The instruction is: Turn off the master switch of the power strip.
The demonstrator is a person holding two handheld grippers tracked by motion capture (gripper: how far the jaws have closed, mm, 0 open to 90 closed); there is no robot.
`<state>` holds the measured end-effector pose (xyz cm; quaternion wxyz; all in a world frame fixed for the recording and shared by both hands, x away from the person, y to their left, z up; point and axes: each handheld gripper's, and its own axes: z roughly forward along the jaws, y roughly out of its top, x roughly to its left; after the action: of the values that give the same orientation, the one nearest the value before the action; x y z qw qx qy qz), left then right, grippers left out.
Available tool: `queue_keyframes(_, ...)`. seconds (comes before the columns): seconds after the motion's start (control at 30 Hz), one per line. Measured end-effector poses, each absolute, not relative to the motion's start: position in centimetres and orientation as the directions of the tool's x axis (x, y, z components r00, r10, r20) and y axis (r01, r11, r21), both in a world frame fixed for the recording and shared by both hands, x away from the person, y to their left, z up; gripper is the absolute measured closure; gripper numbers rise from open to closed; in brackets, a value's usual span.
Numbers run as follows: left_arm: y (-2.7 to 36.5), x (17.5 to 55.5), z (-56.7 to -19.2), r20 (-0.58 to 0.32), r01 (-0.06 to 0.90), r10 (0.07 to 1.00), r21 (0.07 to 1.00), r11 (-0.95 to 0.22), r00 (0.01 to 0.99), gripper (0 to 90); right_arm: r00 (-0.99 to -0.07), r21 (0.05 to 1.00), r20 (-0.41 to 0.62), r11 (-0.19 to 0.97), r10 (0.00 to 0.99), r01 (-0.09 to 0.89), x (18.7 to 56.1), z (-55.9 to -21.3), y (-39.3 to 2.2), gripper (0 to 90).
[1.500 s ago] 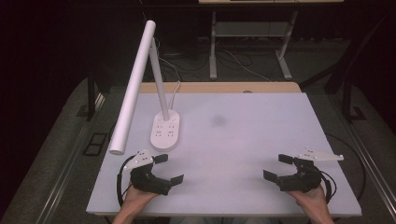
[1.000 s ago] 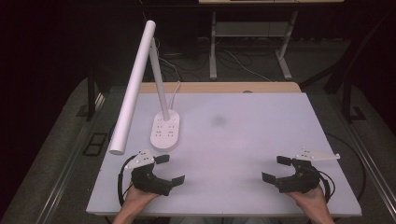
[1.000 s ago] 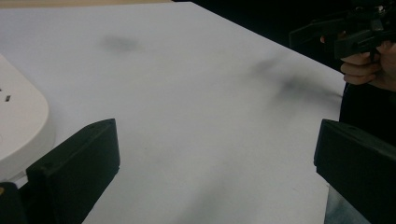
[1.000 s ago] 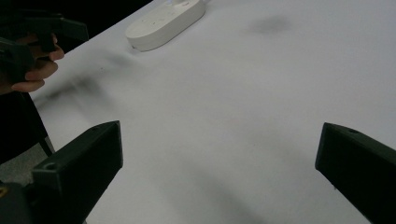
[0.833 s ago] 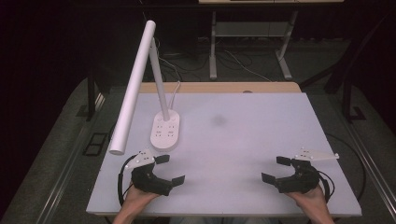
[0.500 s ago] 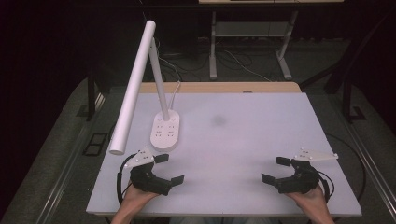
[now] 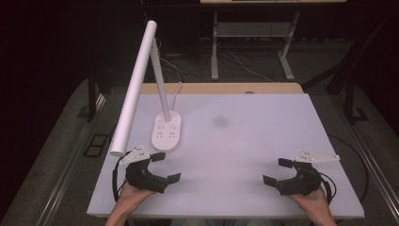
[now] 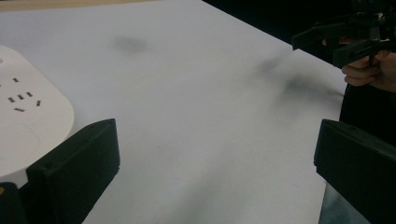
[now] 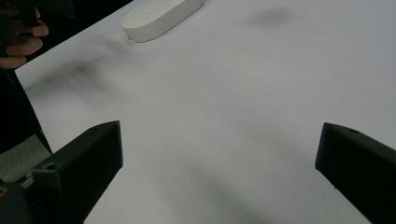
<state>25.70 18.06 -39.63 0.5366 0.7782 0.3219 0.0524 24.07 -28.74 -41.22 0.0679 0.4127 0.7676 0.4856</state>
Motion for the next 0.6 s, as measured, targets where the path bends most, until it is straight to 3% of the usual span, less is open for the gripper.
queue_keyframes(0.6, 19.3, 27.4, -38.6, -0.278, 0.484, 0.575, 0.841, -0.24, 0.769, 0.0, -0.647, 0.798, 0.295, 0.191, 0.703, 0.571, 24.1, -41.3, -28.7, 0.2)
